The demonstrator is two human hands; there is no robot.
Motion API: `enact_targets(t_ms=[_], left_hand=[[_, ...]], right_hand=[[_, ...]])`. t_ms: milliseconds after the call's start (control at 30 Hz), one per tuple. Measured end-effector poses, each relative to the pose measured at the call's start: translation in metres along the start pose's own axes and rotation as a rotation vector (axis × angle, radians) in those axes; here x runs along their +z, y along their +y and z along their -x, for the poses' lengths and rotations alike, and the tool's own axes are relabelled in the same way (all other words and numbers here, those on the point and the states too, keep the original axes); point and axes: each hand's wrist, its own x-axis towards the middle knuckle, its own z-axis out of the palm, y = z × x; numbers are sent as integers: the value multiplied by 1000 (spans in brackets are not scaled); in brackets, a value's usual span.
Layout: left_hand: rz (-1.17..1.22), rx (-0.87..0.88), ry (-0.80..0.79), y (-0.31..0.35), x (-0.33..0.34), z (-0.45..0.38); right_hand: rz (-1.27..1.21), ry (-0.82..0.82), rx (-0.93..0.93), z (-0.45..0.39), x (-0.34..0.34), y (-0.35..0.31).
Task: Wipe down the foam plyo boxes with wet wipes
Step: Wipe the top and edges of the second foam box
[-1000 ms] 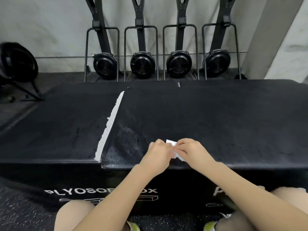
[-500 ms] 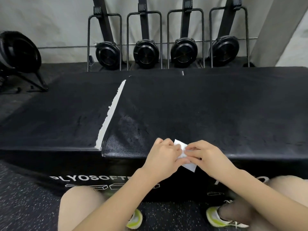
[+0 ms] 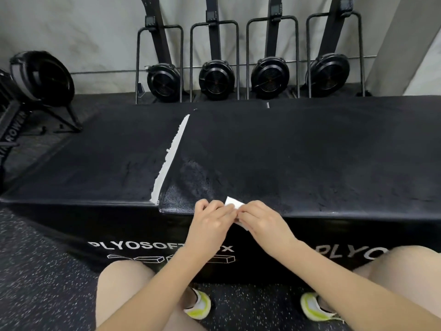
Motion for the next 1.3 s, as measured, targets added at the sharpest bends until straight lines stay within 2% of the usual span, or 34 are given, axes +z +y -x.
enact_targets(t_ms=[133,300,467,633,867,967,1167,1233,1300], left_hand=[[-57,-42,-65,-16,-14,8],[-13,-13,-105,10,-2,-10],[19,18,-292,46,15,-45],[2,-54,-412,38,27,-76],[-18,-88,-516,-6,70,-128],[-47,-88,-609,-18,85,-150],[-132,-102,-694,-51,119,-196],[-106,-115,-677,-60,124,-206],[-89,-98,-631,-64,123,-214]], right_hand=[[-40,-18,19,-13,17,-17],[-6,-136,104,4,-9,2],[-22,-232,277,24,-43,39],[73,-404,313,-7,-33,69],[64,-399,179,-72,-7,119],[-13,-438,313,-87,6,141],[-122,-439,346,-128,30,188],[-237,-423,358,-134,23,199],[-348,-404,468,-135,8,208]])
